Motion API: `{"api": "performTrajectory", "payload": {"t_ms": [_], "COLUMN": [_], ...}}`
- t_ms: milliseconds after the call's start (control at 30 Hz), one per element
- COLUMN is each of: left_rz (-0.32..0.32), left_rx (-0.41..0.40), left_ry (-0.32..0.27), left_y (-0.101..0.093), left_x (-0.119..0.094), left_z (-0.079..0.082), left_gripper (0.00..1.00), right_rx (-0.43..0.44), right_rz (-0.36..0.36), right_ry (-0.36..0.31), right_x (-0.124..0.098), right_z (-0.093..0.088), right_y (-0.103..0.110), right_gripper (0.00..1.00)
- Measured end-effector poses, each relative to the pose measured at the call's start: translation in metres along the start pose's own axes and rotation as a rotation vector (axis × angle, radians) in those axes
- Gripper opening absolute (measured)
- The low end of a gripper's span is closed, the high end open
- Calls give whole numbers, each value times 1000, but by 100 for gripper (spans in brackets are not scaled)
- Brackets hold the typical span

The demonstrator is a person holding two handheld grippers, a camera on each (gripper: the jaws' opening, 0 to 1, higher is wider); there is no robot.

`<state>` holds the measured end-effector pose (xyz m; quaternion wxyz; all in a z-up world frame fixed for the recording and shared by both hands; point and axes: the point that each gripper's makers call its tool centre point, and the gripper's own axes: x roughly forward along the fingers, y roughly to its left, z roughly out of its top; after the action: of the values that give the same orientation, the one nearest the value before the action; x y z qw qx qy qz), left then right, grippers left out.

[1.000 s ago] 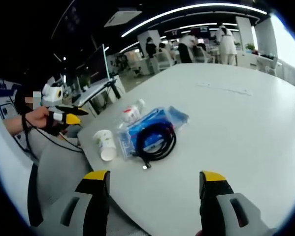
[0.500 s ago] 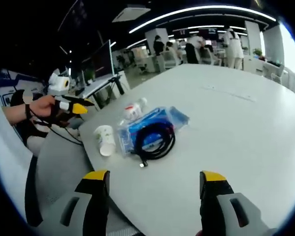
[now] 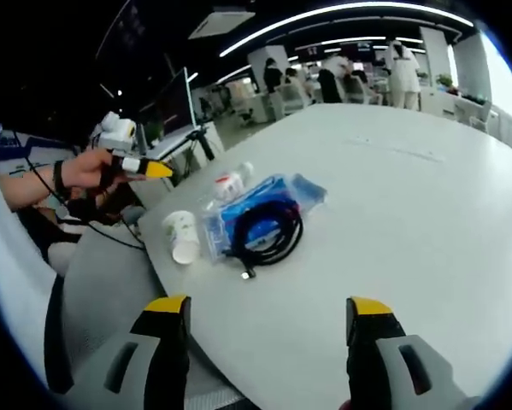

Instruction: Arrange the tabletop items into an orderly group along one side of the table until the central work area is clear of visible clutter.

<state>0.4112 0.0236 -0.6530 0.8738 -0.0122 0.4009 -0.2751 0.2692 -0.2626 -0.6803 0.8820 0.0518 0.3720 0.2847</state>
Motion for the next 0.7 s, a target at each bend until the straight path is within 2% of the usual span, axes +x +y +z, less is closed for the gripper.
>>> {"api": "performTrajectory", "payload": {"t_ms": [233,367,700], "left_rz": [11,33,62], "left_rx": [-56,-174,-311], "left_ry": [13,27,48], "left_y": [5,8,13], "left_x": [17,29,56], "left_z": [8,10,16], "left_gripper": [57,55,56], "right_rx": [21,29,35], "right_rz": [-6,-9,-14], "right_ry": [3,8,1], "right_x": [1,1,1], "right_z": [-4,-7,-3], "right_y": [0,0,-4], "right_gripper": [75,75,75]}}
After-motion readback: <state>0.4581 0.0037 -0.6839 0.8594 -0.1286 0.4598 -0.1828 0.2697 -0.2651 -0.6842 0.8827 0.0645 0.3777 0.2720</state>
